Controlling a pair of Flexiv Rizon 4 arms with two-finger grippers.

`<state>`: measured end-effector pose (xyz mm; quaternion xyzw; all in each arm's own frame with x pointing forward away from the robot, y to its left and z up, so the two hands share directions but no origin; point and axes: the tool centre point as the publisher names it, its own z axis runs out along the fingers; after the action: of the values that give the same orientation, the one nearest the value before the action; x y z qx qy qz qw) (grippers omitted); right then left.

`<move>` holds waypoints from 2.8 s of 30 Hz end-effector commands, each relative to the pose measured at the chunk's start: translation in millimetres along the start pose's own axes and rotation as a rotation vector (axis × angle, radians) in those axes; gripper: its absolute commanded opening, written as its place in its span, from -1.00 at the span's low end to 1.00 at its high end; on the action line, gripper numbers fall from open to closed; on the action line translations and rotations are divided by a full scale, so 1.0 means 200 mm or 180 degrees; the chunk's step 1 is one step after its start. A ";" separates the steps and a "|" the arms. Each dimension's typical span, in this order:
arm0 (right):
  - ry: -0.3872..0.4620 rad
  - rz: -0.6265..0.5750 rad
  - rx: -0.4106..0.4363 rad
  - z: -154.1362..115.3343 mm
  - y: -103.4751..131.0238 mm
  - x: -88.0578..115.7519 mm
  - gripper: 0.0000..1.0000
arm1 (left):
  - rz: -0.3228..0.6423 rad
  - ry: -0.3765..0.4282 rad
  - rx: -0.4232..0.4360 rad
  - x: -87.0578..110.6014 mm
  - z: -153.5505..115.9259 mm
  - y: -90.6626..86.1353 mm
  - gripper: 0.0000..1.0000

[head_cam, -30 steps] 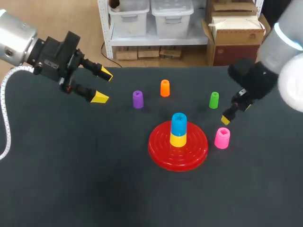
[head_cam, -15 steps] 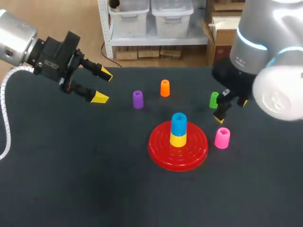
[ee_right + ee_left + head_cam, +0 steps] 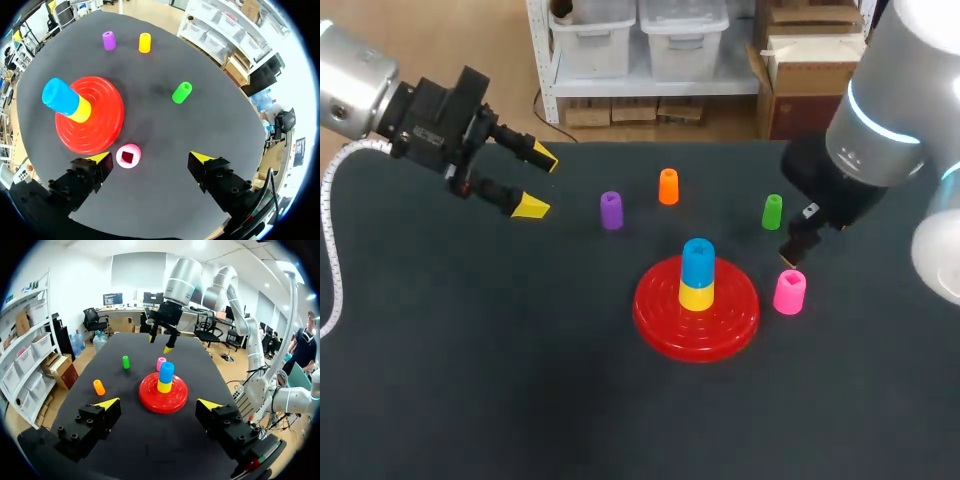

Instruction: Pick up and stack the cylinders on the red base in this order: pink,purple,orange,green

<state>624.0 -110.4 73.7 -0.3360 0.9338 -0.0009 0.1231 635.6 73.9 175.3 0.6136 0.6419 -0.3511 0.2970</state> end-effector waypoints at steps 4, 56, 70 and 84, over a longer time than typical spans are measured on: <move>-0.0070 0.0002 0.0020 0.00 0.00 0.02 1.00 | 0.0005 -0.0005 0.0007 0.00 0.00 0.00 1.00; 0.0159 -0.0055 -0.0022 0.21 0.23 0.12 0.63 | 0.0005 -0.0005 0.0007 0.00 0.00 0.00 1.00; 0.0251 -0.0099 -0.0048 0.21 0.17 0.08 0.62 | 0.0005 -0.0005 0.0007 0.00 0.00 0.00 1.00; 0.0337 -0.0173 -0.0114 0.23 0.19 0.08 -0.94 | 0.0005 -0.0005 0.0007 0.00 0.00 0.00 1.00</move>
<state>598.3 -89.6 21.4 -0.3626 0.9293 -0.0048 0.0695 635.7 74.0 175.2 0.6135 0.6419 -0.3512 0.2971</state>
